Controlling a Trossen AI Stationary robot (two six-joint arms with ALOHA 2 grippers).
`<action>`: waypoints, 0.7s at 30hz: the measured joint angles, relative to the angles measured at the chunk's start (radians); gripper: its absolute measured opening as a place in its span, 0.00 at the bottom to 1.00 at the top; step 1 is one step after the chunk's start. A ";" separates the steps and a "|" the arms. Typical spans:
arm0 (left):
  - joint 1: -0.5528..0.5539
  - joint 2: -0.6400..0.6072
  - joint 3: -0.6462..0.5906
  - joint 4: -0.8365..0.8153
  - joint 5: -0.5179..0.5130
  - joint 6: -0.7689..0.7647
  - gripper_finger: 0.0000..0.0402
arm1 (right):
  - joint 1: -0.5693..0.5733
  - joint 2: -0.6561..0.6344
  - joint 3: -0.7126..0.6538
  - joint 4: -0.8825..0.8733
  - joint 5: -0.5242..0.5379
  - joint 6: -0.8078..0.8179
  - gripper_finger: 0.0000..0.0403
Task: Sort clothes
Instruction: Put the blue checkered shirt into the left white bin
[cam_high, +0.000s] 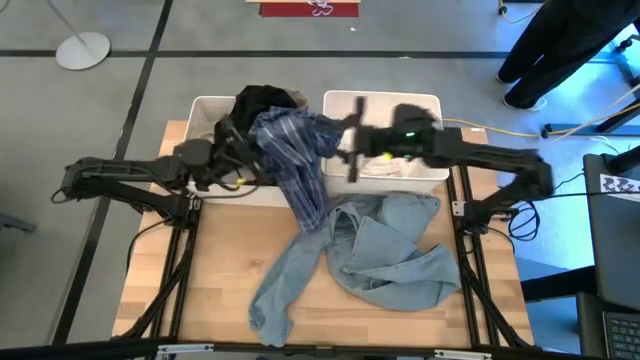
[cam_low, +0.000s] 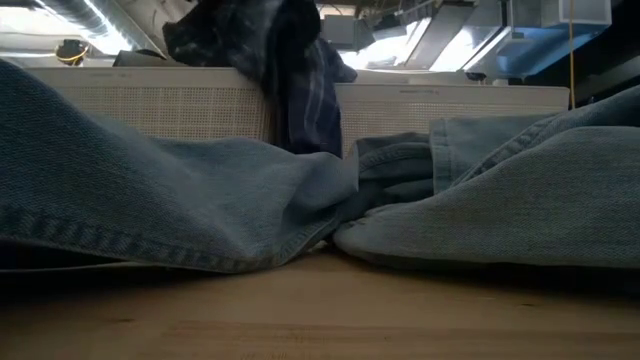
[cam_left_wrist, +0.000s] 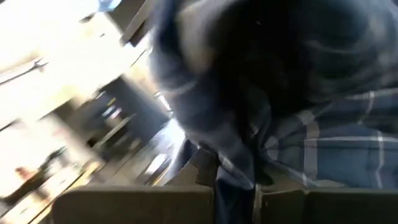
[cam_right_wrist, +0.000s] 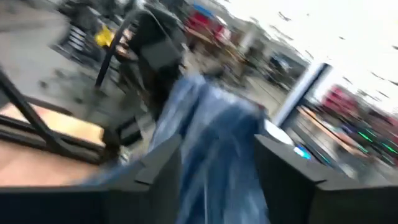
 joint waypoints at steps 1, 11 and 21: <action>0.007 -0.007 0.023 -0.041 -0.043 0.000 0.02 | 0.000 -0.037 0.000 -0.053 0.041 -0.003 0.52; 0.186 -0.004 0.124 -0.388 -0.281 -0.164 0.01 | -0.031 -0.213 0.001 -0.381 0.309 -0.021 0.63; 0.399 0.100 0.087 -0.756 -0.074 -0.629 0.02 | -0.148 -0.202 -0.145 -0.362 0.189 0.028 0.63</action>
